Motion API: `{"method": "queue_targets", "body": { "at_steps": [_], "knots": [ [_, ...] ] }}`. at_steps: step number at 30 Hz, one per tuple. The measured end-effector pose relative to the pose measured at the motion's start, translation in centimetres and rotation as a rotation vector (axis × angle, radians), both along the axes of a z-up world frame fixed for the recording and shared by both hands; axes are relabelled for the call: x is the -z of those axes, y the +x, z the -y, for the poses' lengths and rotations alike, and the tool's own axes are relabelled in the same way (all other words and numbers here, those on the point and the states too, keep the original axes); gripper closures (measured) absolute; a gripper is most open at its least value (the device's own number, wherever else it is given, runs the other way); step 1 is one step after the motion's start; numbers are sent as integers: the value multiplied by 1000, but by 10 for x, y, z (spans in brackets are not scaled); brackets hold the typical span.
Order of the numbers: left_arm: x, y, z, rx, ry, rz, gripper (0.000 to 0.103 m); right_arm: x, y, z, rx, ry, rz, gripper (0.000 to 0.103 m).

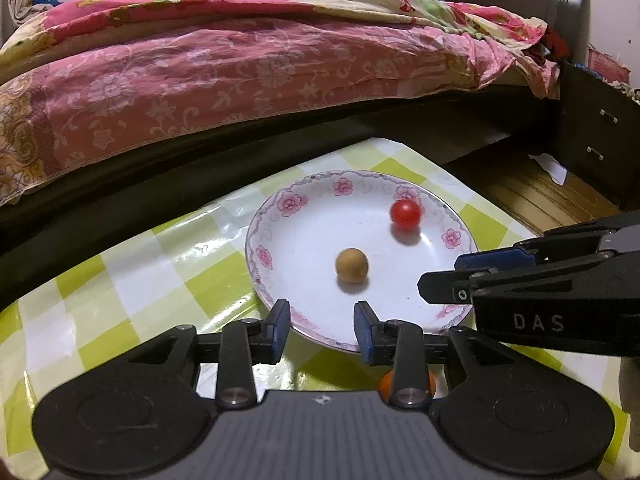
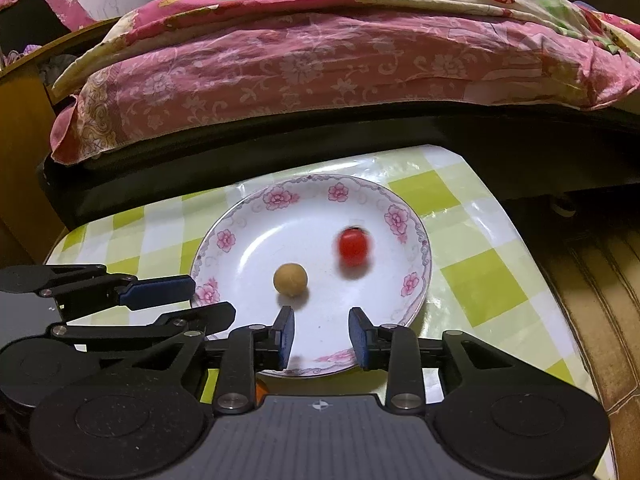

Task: Organize fruits
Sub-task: 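Withdraw both open tools from the plate back to the fruit cluster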

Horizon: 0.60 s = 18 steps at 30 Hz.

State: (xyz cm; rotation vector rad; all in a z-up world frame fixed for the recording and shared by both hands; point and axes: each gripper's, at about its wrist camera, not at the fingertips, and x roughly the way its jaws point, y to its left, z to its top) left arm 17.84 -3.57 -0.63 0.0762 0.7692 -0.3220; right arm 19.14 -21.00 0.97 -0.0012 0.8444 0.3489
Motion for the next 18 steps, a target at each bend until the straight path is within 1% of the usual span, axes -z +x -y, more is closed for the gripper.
{"method": "queue_targets", "body": {
  "at_steps": [11, 18],
  "knots": [
    [-4, -13, -11, 3, 1, -4, 60, -7, -10, -6, -34, 13, 6, 72],
    [-7, -25, -24, 2, -7, -11, 60, -7, -17, -12, -64, 24, -21, 72]
  ]
}}
